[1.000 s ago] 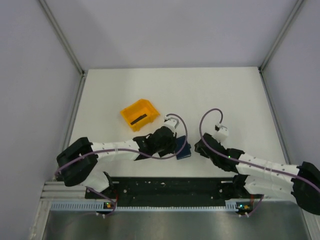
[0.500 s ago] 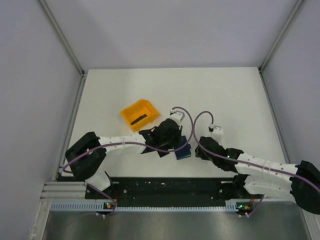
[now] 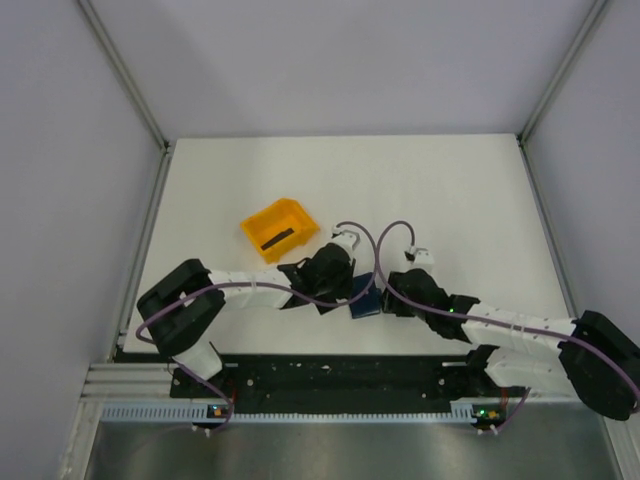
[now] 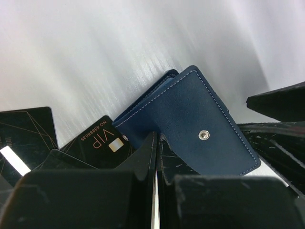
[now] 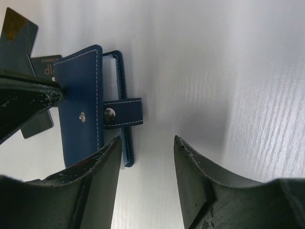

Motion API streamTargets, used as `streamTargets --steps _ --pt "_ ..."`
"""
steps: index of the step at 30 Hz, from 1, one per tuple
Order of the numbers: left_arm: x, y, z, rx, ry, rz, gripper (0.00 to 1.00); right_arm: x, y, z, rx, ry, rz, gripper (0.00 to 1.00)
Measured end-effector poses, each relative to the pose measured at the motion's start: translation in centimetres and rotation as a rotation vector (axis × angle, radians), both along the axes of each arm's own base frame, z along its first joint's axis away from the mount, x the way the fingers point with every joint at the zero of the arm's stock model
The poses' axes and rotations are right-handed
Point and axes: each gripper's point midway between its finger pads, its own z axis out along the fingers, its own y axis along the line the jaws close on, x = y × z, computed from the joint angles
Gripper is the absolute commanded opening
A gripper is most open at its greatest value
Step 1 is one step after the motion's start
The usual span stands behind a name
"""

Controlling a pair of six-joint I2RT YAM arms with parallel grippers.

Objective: Put the credit cards into the card holder
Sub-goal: Close the card holder at the center of the board.

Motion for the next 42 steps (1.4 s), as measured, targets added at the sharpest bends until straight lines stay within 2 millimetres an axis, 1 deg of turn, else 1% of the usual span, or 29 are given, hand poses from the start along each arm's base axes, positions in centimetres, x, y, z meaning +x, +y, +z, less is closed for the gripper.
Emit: streamTargets --steps 3,7,15,24,35,39,42 --pt "0.2 -0.2 0.0 -0.010 0.001 -0.001 0.00 -0.1 0.4 -0.5 -0.008 0.007 0.032 0.48" --pt "0.3 -0.2 -0.2 -0.013 0.003 -0.001 0.00 0.2 1.4 -0.4 0.013 -0.002 0.065 0.49" --pt "0.3 -0.4 -0.3 -0.016 0.005 -0.003 0.00 0.9 1.9 -0.4 0.022 -0.026 0.064 0.47" --pt "0.2 -0.4 -0.3 -0.020 0.009 -0.007 0.00 2.4 2.0 -0.6 0.032 -0.038 -0.022 0.31" --pt "0.1 -0.7 -0.5 -0.027 0.016 -0.017 0.00 2.9 0.9 -0.9 0.072 0.011 -0.211 0.19" --pt "0.1 -0.8 -0.6 -0.029 0.015 -0.018 0.00 2.5 0.1 -0.9 0.087 0.031 -0.261 0.20" --pt "0.1 -0.8 -0.5 -0.030 0.015 -0.020 0.00 1.9 -0.7 -1.0 0.101 0.035 -0.289 0.27"
